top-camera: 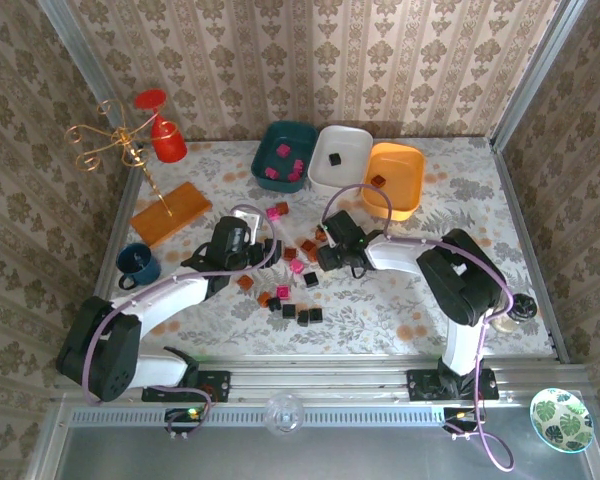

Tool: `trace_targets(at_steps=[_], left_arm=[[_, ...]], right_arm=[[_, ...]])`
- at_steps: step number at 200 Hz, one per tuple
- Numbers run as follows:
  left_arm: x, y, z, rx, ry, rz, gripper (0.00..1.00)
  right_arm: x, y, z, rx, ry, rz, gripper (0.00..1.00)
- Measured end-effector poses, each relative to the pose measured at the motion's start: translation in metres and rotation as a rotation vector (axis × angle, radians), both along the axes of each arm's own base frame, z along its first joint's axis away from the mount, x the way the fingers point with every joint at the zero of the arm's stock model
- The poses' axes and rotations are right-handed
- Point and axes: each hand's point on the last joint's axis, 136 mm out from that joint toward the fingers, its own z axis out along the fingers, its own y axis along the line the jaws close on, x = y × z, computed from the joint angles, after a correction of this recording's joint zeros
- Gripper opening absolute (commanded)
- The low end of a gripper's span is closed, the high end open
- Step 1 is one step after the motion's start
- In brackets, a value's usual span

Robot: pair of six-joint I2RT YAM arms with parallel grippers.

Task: Sort the legos into containers by color
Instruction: Pick up the lego from the center of the table, then place the lego in the container.

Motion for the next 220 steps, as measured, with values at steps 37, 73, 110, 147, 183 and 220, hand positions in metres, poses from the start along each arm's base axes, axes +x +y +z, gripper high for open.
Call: trace_targets(at_steps=[37,73,110,147,183,220], left_arm=[[0.0,0.0,-0.001,0.0,0.0,0.0,0.74],[-0.001,0.0,-0.003,0.001,0.002,0.0,0.74],[-0.003,0.001,-0.007,0.004,0.009,0.0,0.74],[-0.003,0.001,-0.007,0.0,0.008,-0.004,0.74],[-0.005,-0.001,-0.006,-0.014,0.006,-0.017,0.75],[-0.007,-0.003,0.003,-0.048,-0.004,-0.018,0.75]], right_arm=[[0.012,-0.003,-0.001,-0.006,0.01,-0.02,0.46],[0.011,-0.006,-0.001,-0.011,0.017,-0.033,0.41],[0.014,-0.016,0.013,0.007,0.004,-0.066,0.39],[0.047,-0.037,0.058,0.17,-0.07,-0.177,0.37],[0.108,-0.049,0.092,0.339,-0.156,-0.295,0.36],[0.178,-0.043,0.113,0.453,-0.231,-0.366,0.37]])
